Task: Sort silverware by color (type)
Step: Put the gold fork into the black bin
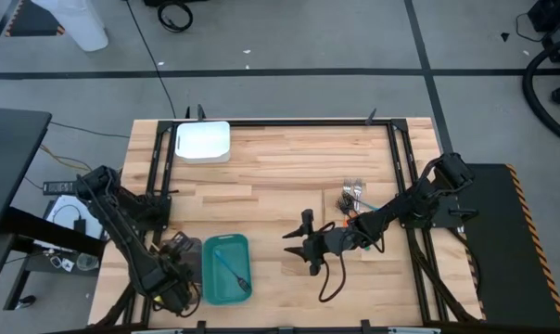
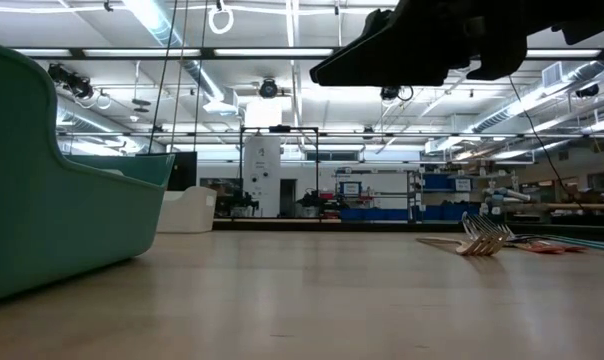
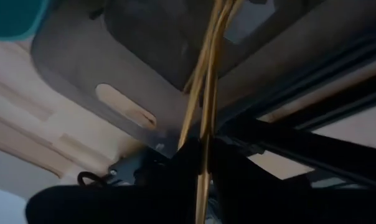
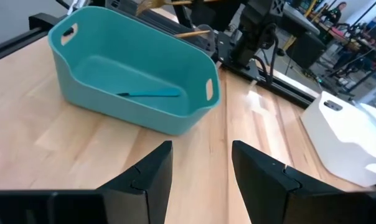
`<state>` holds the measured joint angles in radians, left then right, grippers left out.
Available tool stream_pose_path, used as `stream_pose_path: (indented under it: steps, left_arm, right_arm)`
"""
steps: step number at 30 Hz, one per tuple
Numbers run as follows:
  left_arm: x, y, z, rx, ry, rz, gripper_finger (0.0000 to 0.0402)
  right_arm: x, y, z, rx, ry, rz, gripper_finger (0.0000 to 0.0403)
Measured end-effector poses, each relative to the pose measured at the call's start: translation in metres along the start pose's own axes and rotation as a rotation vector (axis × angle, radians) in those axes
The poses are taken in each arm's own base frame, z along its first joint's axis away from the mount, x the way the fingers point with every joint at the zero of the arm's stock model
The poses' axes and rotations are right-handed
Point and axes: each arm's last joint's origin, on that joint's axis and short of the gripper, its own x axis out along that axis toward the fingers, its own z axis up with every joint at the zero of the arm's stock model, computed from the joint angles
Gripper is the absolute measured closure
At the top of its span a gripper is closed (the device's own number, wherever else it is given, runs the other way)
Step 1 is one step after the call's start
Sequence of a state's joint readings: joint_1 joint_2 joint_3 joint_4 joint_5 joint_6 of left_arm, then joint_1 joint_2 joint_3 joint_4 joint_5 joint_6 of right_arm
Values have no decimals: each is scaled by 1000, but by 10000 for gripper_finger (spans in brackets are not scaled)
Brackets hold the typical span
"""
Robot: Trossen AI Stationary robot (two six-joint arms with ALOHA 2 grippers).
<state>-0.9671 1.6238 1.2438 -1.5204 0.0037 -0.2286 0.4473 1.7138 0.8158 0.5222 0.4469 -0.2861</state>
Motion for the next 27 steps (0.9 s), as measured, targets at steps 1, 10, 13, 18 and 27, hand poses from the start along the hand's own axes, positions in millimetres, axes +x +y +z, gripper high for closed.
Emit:
stream_pose_path:
  steps: [1, 10, 13, 18, 27]
  left_arm:
    - [0, -2, 0, 25, 0, 2, 364]
    - [2, -17, -5, 213, 22, 91, 364]
    - [9, -17, 0, 221, 62, 95, 364]
    - [16, -7, 7, 141, 100, 54, 364]
    - [20, 10, 20, 86, 82, -56, 363]
  right_arm:
    - [0, 0, 0, 2, 1, 4, 227]
    - [0, 0, -1, 4, 3, 6, 227]
    - [0, 1, -1, 4, 3, 8, 227]
    - [0, 1, -1, 4, -4, 21, 227]
    - [1, 1, -1, 20, -4, 27, 227]
